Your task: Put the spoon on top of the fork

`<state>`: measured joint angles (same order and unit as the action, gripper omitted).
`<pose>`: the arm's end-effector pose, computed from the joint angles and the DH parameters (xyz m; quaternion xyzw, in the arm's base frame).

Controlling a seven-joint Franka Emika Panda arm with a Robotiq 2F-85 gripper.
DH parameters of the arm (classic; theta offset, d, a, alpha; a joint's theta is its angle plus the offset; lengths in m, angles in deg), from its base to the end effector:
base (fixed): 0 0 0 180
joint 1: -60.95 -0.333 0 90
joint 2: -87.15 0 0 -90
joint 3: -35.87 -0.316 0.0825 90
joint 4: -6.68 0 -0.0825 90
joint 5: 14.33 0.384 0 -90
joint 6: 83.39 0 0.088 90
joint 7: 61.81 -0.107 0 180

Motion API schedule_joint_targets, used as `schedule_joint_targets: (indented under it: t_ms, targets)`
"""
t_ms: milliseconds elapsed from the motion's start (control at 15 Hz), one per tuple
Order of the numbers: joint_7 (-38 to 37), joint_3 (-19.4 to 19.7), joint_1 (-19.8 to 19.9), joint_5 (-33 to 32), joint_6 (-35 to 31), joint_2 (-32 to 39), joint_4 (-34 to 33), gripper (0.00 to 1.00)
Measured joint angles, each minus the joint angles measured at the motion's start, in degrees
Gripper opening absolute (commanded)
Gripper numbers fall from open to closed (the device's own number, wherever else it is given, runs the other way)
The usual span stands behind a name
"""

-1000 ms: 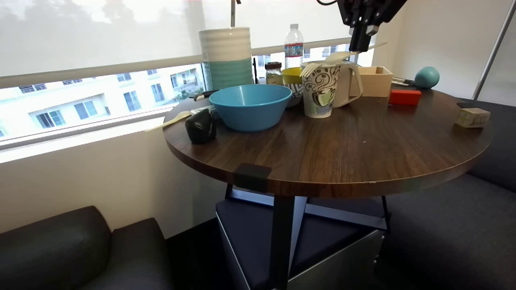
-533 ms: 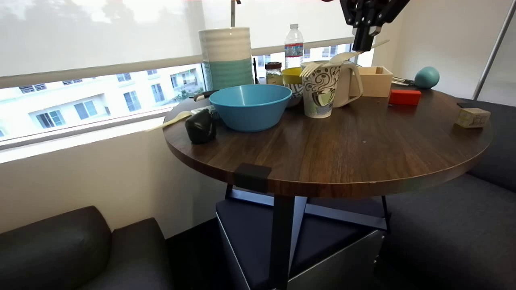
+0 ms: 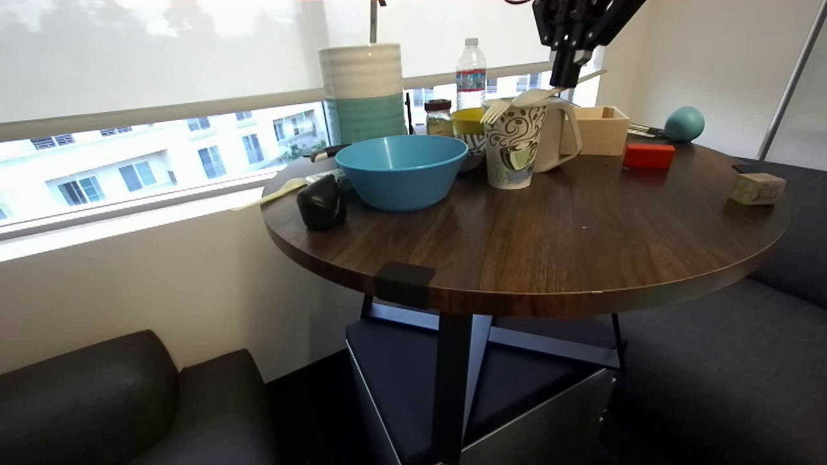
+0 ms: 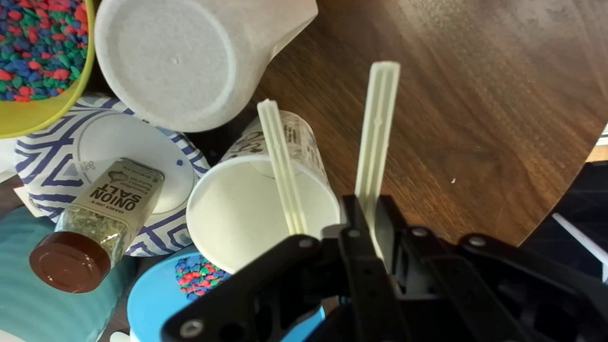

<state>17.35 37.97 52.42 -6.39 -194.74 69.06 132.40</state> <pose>0.4624 0.0602 0.5209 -0.7466 -0.6607 -0.0679 0.0381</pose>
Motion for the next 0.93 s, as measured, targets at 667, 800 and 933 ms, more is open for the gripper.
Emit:
schedule_joint_targets:
  t_ms: [667, 800, 933]
  targets:
    - [0.0, -0.5, 0.0, 0.0, -1.5, 2.4, -1.5, 0.03]
    - [0.0, -0.5, 0.0, 0.0, -1.8, 2.6, -1.7, 0.03]
    - [0.0, -0.5, 0.0, 0.0, -1.8, 2.8, -1.8, 0.03]
